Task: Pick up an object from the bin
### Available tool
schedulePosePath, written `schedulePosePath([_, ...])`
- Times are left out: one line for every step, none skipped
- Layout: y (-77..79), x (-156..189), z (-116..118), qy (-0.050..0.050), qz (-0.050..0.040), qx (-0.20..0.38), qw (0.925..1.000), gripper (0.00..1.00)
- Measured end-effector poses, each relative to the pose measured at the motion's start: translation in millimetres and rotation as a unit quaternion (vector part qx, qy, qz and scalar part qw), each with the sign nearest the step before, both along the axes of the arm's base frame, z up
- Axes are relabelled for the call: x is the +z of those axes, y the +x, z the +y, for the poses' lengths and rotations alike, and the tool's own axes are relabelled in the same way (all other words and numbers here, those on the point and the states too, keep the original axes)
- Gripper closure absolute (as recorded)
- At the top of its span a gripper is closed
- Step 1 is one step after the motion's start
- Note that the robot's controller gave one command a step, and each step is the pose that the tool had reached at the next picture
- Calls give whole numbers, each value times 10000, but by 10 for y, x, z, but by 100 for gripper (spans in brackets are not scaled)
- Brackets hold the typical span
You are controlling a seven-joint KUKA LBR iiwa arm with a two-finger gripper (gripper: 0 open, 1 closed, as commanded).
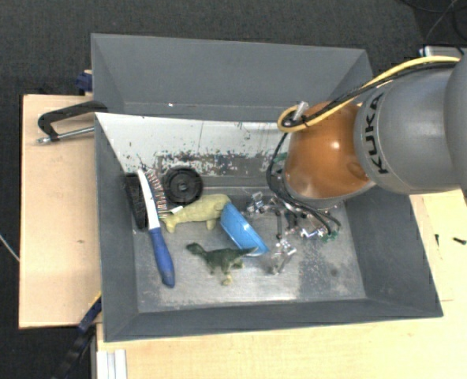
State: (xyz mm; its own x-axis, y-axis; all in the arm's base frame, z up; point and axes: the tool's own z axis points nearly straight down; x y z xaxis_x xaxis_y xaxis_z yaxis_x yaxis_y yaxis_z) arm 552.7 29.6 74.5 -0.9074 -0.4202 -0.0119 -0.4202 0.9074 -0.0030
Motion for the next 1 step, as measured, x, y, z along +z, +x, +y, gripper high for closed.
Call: schedulePosePath([-92,435,347,-5,16,977,9952,0])
